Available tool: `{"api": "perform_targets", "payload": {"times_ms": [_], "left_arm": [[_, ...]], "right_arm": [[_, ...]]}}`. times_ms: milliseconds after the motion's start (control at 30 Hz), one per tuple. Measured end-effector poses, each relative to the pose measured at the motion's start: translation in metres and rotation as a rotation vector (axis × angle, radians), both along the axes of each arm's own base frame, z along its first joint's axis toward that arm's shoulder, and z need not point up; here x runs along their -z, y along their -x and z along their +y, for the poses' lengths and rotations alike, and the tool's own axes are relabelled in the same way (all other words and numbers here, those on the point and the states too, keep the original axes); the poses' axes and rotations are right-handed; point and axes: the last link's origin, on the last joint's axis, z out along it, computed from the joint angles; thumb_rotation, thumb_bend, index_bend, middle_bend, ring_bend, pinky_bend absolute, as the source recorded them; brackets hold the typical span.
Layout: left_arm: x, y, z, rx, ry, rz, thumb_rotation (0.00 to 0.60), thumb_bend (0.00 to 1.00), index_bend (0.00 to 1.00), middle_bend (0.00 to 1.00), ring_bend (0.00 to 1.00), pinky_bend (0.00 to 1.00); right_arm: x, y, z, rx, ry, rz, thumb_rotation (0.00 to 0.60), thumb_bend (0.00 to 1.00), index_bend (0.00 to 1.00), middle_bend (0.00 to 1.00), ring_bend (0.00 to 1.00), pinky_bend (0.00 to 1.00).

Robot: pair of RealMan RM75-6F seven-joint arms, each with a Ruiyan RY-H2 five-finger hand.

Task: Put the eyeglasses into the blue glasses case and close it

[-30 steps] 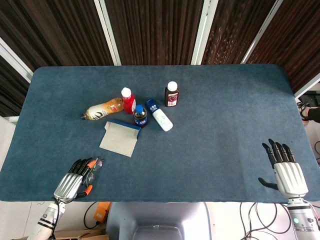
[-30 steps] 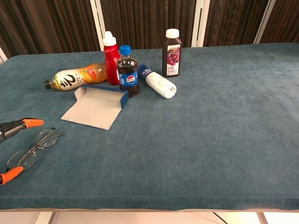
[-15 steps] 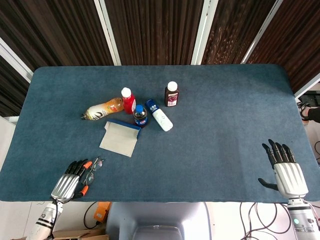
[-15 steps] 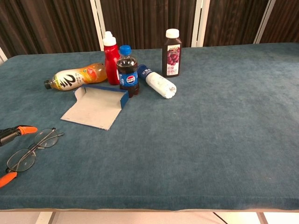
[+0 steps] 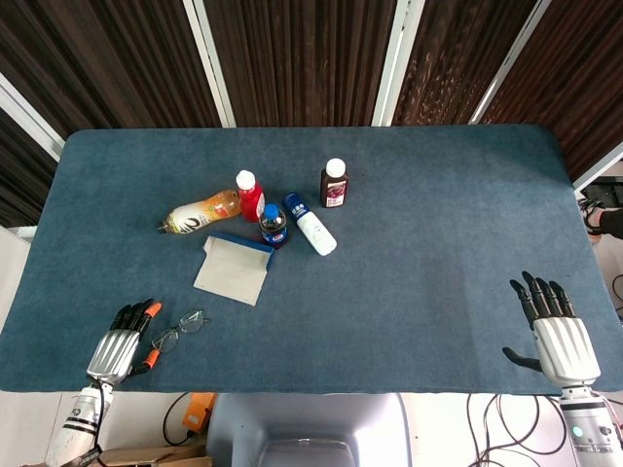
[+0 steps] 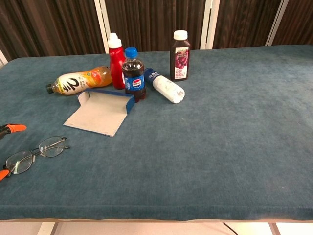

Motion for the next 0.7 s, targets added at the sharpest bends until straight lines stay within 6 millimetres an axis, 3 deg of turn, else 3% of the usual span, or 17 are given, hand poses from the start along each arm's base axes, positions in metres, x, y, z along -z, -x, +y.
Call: {"api": "perform_targets", "payload": {"times_ms": [233,467,700], "left_arm": [[-0.006,0.002,0.02,-0.011,-0.069,-0.002,0.6,0.37,0.0,0.0,0.0,0.02],[-0.018,-0.016,0.028,0.053,-0.136,-0.048,0.6,0.38,0.01,0.0,0.0,0.03],[-0.013,-0.044,0.021,0.08,-0.093,-0.135,0.6,0.37,0.23,0.0,0.0,0.05]], "right_arm": [[0.0,0.0,0.0,0.0,0.0,-0.003,0.6,0.08,0.0,0.0,0.0,0.0],[-0.001,-0.001,0.001,-0.004,-0.003,-0.007,0.6,0.08,0.0,0.0,0.0,0.0],[-0.002,-0.001,0.002,-0.01,-0.011,-0.016,0.6,0.08,0.0,0.0,0.0,0.0]]}}
